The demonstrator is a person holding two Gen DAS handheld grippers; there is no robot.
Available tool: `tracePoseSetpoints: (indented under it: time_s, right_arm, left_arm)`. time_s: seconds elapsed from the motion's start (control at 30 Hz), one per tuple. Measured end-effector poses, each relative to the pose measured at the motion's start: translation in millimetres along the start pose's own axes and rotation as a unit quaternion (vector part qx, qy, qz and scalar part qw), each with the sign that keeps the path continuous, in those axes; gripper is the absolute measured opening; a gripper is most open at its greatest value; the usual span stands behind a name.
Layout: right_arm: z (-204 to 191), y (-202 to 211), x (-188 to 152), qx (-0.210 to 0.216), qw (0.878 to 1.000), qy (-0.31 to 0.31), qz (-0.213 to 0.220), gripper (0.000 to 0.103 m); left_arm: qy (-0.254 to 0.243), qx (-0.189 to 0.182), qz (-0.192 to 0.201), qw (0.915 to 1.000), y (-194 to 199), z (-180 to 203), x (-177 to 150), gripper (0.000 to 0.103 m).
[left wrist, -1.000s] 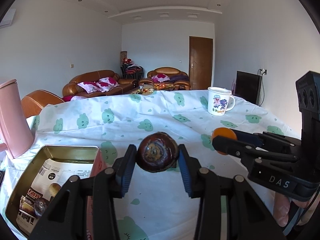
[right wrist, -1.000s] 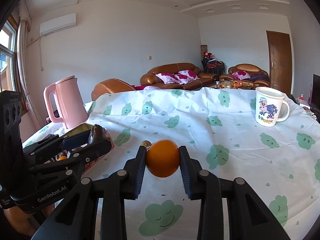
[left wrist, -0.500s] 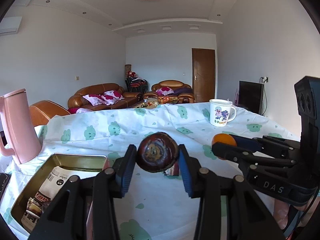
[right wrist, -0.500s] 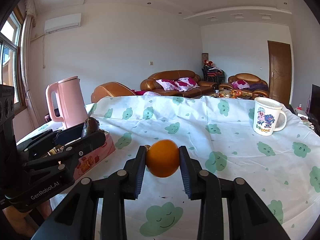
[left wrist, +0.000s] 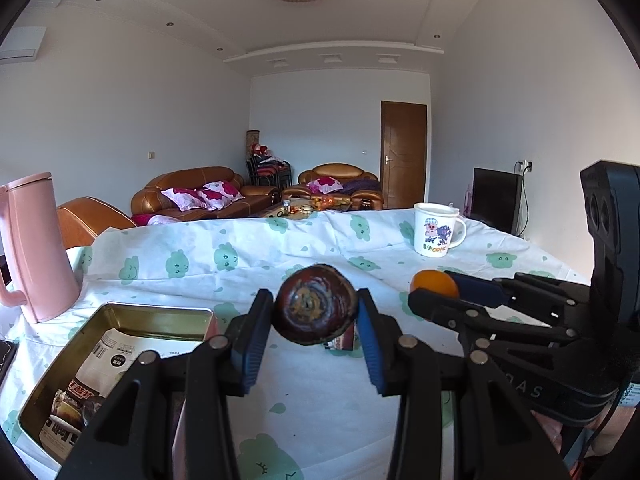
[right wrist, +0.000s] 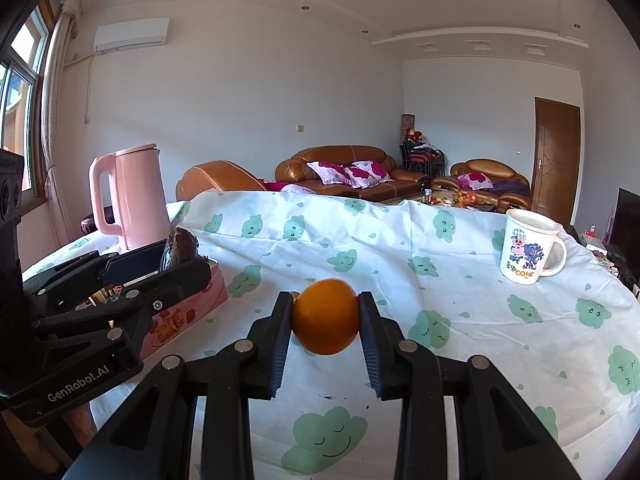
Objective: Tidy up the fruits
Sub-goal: 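Lift the orange over the pink tin with the right tool while the left tool carries the dark fruit there, then open the right tool to drop the orange while the left tool releases the dark fruit into the tin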
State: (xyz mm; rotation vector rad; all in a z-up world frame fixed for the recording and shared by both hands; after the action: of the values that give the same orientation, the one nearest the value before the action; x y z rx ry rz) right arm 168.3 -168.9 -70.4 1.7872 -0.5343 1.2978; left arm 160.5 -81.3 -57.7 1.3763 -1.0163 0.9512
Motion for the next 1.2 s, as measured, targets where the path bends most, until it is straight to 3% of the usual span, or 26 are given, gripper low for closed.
tracePoseSetpoints:
  time_s: [0.2,0.53,0.7,1.03,1.13,1.2]
  right_arm:
    - [-29.1,-21.9,8.3,0.026,0.999,0.012,-0.016,0.035]
    - [-115.5,-72.6,30.0,0.119,0.991,0.034,-0.040,0.035]
    - [-142.5,-104.0,25.4,0.139,0.987,0.048,-0.071,0.035]
    - [-164.9,-135.2,6.2,0.159,0.979,0.055,-0.112,0.035]
    - [-163.9,-131.6,6.8,0.146,0.982,0.065,-0.105,0.044]
    - [-154.2,-124.3,9.6,0.141,0.984,0.055,-0.098,0.055]
  left_arm:
    - [0.017,0.010,-0.015,0.9997,5.1,-30.5,-3.1,0.044]
    - [0.055,0.081,-0.052,0.9938,3.9,-129.3,-11.0,0.044]
    - [0.065,0.107,-0.089,0.9881,-11.4,-170.3,-21.9,0.044]
    - [0.078,0.112,-0.120,0.9833,-26.7,-194.2,-40.7,0.044]
    - [0.081,0.120,-0.115,0.9827,-24.6,-196.0,-39.7,0.050]
    - [0.088,0.124,-0.108,0.9826,-20.5,-197.0,-36.7,0.069]
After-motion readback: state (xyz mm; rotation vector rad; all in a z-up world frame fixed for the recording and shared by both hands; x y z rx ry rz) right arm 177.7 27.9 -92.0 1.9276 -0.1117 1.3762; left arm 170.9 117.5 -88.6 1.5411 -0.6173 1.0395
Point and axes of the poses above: each gripper's, at about its wrist camera, not at the fingertips, and y roughly against the way its jaws point, z to its right, x to its top, the point moved 10 cm from there along -y, roughly the way its jaws point, and after that the axes turned 14 degrees about x, right-handed, at the moved point
